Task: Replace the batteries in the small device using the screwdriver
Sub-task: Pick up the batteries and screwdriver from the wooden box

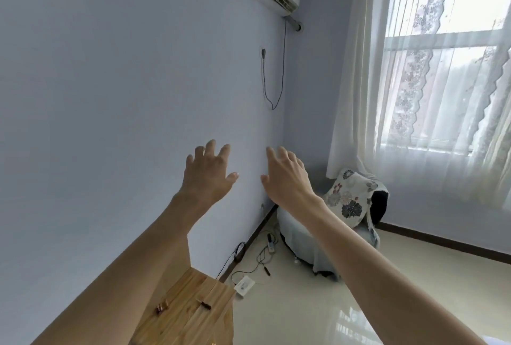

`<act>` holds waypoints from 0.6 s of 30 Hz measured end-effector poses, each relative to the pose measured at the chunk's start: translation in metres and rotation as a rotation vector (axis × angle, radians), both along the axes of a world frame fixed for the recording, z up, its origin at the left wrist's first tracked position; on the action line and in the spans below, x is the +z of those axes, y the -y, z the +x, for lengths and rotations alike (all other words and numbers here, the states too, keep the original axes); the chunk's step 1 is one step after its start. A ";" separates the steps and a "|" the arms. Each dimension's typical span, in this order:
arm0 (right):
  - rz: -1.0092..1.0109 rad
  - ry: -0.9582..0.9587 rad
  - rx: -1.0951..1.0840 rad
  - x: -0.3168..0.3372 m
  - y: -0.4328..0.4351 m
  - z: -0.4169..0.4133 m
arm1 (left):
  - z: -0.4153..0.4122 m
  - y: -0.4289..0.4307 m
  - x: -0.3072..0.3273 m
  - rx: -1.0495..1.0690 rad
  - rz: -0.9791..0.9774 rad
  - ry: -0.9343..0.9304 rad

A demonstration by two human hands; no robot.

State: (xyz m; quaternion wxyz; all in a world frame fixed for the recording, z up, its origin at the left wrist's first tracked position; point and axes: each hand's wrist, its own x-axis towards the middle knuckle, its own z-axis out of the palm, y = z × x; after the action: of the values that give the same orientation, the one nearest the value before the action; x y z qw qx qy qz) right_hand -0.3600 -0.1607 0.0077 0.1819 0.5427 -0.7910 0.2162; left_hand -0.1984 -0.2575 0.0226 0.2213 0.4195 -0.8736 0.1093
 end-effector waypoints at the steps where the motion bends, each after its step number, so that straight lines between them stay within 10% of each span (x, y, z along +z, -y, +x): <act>1: -0.009 -0.006 0.017 0.001 0.016 0.000 | 0.004 0.013 0.001 0.020 -0.008 -0.005; 18: 0.107 0.005 0.366 -0.058 0.254 0.009 | 0.052 0.182 -0.050 0.370 0.064 0.074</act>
State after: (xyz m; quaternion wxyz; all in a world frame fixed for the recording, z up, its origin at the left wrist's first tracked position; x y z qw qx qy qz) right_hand -0.3508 -0.4143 -0.0502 0.1083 0.6859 -0.6898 0.2047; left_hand -0.1459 -0.4397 -0.0279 0.1515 0.5753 -0.7923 0.1355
